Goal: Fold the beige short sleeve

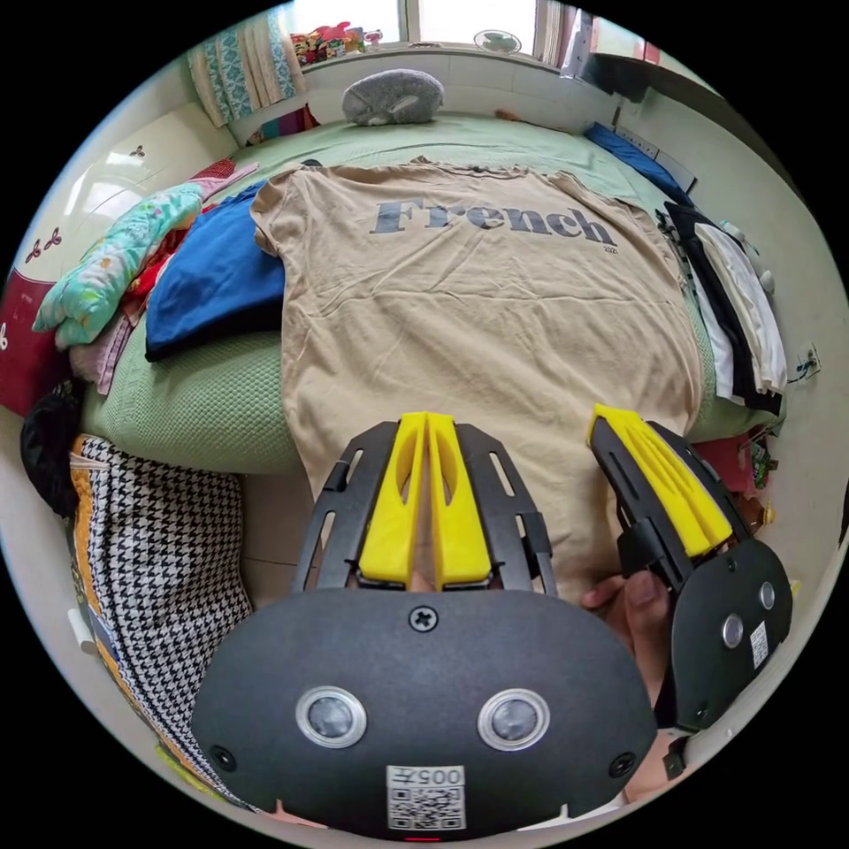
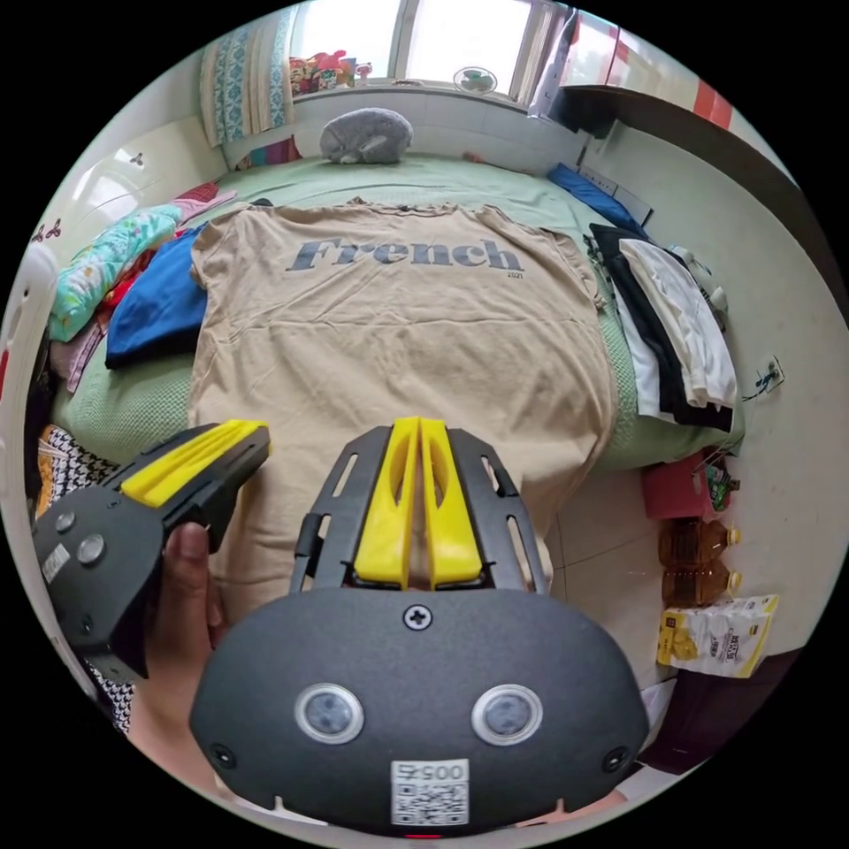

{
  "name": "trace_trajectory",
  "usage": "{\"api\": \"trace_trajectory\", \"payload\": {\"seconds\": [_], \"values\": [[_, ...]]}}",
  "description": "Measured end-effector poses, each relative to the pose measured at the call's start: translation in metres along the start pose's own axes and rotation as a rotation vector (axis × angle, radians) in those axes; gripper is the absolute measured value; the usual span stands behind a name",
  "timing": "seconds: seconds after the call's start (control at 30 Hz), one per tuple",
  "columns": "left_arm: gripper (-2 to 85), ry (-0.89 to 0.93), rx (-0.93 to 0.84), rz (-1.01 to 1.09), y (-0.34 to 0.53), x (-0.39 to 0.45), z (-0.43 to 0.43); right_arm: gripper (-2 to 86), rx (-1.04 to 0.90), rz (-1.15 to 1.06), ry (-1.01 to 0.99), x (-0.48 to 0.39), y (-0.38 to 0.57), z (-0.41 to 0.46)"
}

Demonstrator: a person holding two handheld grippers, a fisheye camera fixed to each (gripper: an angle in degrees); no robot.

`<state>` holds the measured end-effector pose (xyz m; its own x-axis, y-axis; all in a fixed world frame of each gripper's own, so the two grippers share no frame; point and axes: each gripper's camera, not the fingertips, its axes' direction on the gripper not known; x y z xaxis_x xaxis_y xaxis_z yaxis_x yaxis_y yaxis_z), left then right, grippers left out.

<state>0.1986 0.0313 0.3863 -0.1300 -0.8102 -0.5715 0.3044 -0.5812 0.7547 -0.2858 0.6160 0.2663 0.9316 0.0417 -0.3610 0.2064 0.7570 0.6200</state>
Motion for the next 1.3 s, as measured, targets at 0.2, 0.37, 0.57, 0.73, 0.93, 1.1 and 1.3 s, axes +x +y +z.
{"api": "trace_trajectory", "payload": {"seconds": [0.2, 0.37, 0.57, 0.73, 0.93, 1.1, 1.3], "values": [[-0.4, -0.009, -0.002, 0.011, 0.0, 0.009, -0.001, -1.3, -0.001, 0.001, 0.002, -0.005, 0.003, 0.001], [-0.5, -0.006, -0.002, 0.01, 0.001, 0.013, -0.002, -1.3, -0.004, -0.002, 0.003, -0.008, 0.004, 0.003], [-0.5, 0.001, -0.001, 0.008, 0.002, 0.016, -0.004, -1.3, -0.003, -0.009, 0.019, -0.013, 0.005, 0.005], [-0.5, 0.003, 0.0, 0.007, 0.003, 0.018, -0.006, -1.3, -0.002, -0.007, 0.016, -0.014, 0.006, 0.006], [-0.1, -0.01, 0.018, -0.009, 0.007, 0.021, -0.009, -1.4, -0.001, -0.003, 0.0, -0.013, 0.007, 0.008], [0.0, -0.054, 0.04, -0.003, 0.011, 0.028, -0.013, -1.5, 0.003, -0.001, -0.022, -0.01, 0.009, 0.008], [0.0, -0.112, 0.052, 0.021, 0.014, 0.039, -0.015, -1.4, 0.002, -0.002, -0.019, -0.011, 0.009, 0.01]]}}
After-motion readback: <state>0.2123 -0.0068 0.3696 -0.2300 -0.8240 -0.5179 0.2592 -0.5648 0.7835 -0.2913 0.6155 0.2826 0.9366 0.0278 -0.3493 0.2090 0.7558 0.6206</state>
